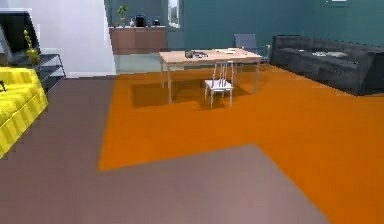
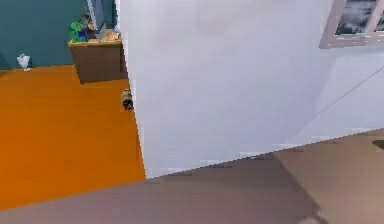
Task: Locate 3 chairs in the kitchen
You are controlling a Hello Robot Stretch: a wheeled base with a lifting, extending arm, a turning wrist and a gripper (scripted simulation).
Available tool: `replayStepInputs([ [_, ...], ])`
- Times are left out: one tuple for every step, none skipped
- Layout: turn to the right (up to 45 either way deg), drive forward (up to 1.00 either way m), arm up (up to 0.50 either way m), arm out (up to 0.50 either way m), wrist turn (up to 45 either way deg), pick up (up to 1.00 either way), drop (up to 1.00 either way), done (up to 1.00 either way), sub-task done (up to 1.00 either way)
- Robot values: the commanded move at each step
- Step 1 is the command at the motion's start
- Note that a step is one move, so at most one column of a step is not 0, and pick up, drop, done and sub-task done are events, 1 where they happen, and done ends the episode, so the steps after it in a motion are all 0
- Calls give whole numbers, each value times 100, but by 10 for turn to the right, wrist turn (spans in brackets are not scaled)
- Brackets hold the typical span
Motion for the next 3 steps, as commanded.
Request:
replayStepInputs([
  [-150, 0, 0, 0, 0, 0, 0, 0, 0],
  [0, 100, 0, 0, 0, 0, 0, 0, 0],
  [0, 100, 0, 0, 0, 0, 0, 0, 0],
])
